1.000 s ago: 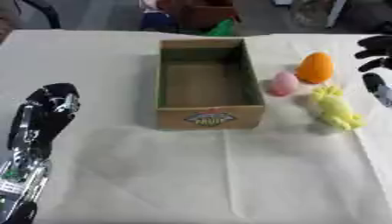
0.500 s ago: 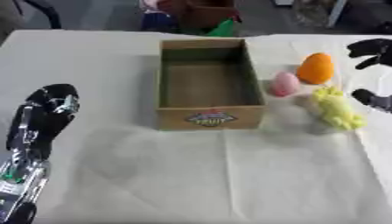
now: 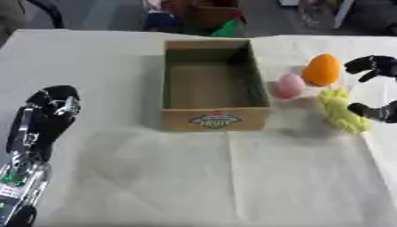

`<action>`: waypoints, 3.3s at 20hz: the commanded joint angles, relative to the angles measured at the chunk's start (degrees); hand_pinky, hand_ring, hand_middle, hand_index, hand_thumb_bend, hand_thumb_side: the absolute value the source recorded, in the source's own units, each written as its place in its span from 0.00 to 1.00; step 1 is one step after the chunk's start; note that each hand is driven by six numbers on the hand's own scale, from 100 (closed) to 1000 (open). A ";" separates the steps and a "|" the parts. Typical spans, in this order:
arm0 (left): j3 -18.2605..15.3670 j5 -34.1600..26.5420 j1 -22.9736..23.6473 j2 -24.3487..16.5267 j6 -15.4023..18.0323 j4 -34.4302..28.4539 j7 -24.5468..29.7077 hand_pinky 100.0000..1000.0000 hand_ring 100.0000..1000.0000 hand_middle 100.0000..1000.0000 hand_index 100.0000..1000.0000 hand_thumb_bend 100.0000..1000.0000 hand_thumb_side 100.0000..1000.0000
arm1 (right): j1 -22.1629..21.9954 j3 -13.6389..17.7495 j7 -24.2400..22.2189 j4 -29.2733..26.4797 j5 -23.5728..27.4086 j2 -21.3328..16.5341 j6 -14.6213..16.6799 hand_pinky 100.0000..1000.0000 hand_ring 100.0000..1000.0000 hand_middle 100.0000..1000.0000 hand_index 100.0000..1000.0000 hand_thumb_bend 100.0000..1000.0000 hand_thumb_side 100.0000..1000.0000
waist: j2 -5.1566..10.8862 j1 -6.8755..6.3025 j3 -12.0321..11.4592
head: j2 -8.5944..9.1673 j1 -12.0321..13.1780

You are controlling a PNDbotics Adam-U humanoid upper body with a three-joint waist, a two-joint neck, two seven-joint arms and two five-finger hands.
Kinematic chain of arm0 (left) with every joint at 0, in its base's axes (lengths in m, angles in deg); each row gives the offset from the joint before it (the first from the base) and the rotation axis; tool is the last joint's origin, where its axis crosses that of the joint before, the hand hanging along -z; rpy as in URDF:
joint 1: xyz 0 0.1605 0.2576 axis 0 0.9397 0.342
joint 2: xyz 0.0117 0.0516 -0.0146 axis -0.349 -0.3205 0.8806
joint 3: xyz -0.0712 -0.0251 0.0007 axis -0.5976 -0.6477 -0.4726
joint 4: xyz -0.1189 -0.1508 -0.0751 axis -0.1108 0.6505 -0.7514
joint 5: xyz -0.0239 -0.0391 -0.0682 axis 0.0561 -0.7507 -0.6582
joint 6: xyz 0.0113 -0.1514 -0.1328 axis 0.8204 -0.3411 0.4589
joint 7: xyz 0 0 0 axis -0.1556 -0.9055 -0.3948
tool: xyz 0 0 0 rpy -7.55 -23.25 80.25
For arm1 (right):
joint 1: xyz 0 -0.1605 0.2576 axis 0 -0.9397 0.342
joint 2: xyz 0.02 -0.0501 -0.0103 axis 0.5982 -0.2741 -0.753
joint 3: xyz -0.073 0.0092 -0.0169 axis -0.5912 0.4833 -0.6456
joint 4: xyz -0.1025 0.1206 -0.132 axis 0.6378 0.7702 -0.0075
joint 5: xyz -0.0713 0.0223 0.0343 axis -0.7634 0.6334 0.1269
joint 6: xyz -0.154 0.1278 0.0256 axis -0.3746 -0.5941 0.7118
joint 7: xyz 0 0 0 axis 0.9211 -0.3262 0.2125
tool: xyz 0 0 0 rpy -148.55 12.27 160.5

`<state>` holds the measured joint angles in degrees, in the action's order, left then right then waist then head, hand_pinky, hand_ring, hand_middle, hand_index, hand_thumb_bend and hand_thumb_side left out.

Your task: Pick up objects on the table and place them in the box.

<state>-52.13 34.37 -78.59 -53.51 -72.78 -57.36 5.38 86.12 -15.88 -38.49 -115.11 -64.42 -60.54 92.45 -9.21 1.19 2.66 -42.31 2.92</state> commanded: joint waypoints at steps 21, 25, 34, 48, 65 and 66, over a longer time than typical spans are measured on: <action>-0.04 -0.19 -0.45 -0.73 0.01 -0.85 0.34 0.59 0.48 0.45 0.63 0.08 0.17 | 2.00 -0.41 4.54 8.41 -15.77 1.93 -0.93 0.69 0.81 0.84 0.85 0.34 0.42 | 0.89 -0.13 -0.39 | 0.00 -0.16; 0.01 -0.24 -0.44 -0.70 0.00 -0.83 0.40 0.59 0.48 0.45 0.63 0.08 0.17 | 1.92 -0.44 3.31 8.90 -18.25 2.13 -2.00 0.66 0.79 0.83 0.85 0.35 0.44 | 0.87 -0.17 -0.39 | -0.01 -0.16; 0.00 -0.28 -0.40 -0.65 -0.01 -0.82 0.42 0.59 0.48 0.45 0.63 0.08 0.17 | 1.92 -0.05 5.73 8.38 -19.83 2.37 -4.22 0.39 0.55 0.78 0.81 0.00 0.33 | 0.81 -0.42 -0.22 | 0.07 -0.25; 0.01 -0.36 -0.42 -0.63 -0.01 -0.88 0.46 0.59 0.48 0.45 0.63 0.08 0.17 | 2.79 -0.51 11.86 2.42 -11.17 1.91 -3.99 0.22 0.43 0.68 0.74 0.00 0.14 | 0.87 -0.54 -0.11 | 0.05 -0.52; 0.18 -0.52 -0.60 -0.66 0.00 -0.91 0.65 0.59 0.48 0.45 0.63 0.08 0.17 | 7.93 -1.55 8.88 -4.76 -1.27 1.51 -5.04 0.22 0.42 0.68 0.73 0.00 0.13 | 1.01 -0.41 -0.39 | 0.22 -0.93; 0.24 -0.52 -0.64 -0.63 -0.01 -0.92 0.71 0.59 0.48 0.45 0.63 0.08 0.17 | 9.09 -1.85 8.63 -4.83 -0.78 1.75 -4.92 0.21 0.42 0.68 0.73 0.00 0.13 | 1.06 -0.45 -0.45 | 0.23 -1.06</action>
<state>-51.80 34.05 -78.60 -53.50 -72.86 -57.36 5.95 93.88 -17.91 -29.60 -118.51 -66.29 -57.05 87.37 -9.13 0.80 2.27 -42.31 2.11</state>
